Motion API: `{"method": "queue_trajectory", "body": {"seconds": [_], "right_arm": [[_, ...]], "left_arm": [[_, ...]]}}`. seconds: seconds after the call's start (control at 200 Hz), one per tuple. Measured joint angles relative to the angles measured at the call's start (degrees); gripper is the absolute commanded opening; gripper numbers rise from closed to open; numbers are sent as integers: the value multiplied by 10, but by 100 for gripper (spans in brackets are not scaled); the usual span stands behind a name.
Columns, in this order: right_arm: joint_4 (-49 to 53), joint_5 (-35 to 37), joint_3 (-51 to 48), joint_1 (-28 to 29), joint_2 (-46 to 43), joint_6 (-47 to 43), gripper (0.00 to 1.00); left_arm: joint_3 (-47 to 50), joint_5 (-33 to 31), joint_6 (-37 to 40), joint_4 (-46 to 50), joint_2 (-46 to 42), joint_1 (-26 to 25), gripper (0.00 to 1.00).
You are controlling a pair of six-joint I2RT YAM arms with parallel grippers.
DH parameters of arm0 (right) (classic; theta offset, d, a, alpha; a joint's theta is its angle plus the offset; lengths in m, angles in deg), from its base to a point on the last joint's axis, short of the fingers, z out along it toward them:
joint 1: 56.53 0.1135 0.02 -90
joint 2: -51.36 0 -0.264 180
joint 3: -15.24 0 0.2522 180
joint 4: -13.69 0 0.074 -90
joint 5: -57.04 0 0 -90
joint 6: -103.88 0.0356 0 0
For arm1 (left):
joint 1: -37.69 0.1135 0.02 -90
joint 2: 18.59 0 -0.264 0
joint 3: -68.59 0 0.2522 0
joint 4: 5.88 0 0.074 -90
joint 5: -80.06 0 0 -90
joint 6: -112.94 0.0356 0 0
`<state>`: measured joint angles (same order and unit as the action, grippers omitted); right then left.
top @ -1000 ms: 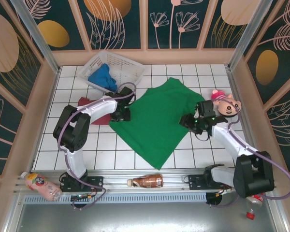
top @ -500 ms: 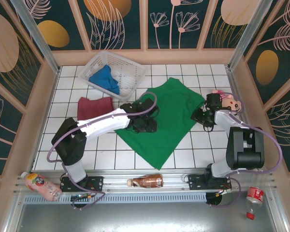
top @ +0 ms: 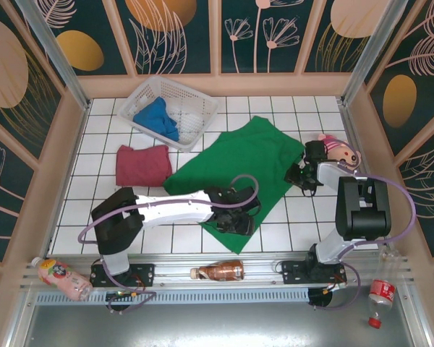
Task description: Fold and stack the tank tops
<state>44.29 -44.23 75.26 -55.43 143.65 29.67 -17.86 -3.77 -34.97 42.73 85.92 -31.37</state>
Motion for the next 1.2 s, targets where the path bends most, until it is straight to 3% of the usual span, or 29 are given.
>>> {"method": "queue_trajectory", "body": {"seconds": [0.43, 0.52, 0.735, 1.196], "right_arm": [[-10, 2, 3, 0, 6, -5, 18], [-18, -6, 3, 1, 9, -5, 15], [-24, -12, 4, 3, 9, -5, 7], [10, -7, 14, -10, -22, -20, 3]], "left_arm": [[3, 22, -22, -30, 49, -42, 43], [3, 22, -21, -29, 60, -47, 33], [-7, 13, -20, -10, 74, -49, 0], [-62, 28, 7, 14, 63, -51, 0]]}}
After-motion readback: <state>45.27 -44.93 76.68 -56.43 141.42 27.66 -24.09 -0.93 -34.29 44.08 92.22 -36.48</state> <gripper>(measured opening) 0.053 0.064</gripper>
